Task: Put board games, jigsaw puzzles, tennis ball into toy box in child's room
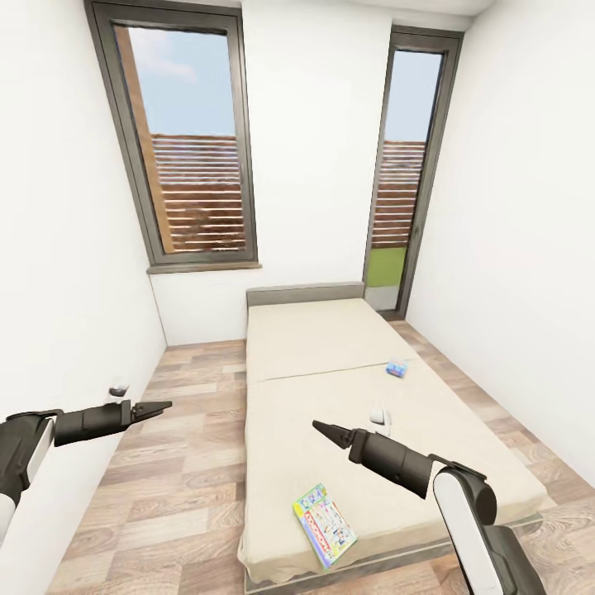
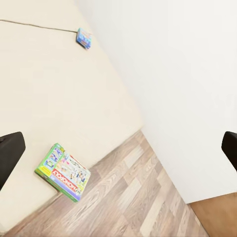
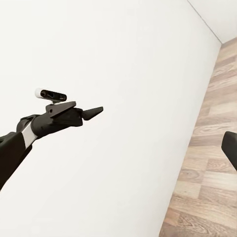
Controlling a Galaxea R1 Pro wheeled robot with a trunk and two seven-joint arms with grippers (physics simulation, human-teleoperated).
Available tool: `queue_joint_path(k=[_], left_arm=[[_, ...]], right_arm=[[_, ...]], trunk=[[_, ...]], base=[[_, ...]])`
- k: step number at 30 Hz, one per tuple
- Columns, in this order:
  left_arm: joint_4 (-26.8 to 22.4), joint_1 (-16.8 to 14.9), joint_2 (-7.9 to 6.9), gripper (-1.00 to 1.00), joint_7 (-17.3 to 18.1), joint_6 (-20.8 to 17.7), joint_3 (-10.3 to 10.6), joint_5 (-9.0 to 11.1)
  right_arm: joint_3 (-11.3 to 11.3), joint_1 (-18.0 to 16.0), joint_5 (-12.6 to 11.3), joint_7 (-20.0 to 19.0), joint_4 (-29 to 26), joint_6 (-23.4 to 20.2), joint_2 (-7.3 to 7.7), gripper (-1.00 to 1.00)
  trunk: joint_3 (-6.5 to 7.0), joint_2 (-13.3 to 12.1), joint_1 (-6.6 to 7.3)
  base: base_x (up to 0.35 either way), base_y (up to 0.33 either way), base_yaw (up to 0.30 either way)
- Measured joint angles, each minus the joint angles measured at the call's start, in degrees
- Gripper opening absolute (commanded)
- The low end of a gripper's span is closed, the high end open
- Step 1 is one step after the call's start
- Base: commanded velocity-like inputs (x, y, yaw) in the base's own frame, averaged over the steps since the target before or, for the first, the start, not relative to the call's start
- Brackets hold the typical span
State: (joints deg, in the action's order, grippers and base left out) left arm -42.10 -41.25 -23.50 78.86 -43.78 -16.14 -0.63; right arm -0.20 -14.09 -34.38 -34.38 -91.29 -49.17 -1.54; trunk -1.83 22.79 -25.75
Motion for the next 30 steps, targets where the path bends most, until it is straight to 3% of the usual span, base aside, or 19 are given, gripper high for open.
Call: queue_joint_path(k=[30], left_arm=[[0.0, 0.0, 0.03, 1.0, 0.0, 0.0, 0.03, 0.0]], right_arm=[[0.01, 0.0, 0.0, -0.06, 0.0, 0.0, 0.0, 1.0]], trunk=[[0.08, 0.0, 0.0]], base=[[0.0, 0.032, 0.056]])
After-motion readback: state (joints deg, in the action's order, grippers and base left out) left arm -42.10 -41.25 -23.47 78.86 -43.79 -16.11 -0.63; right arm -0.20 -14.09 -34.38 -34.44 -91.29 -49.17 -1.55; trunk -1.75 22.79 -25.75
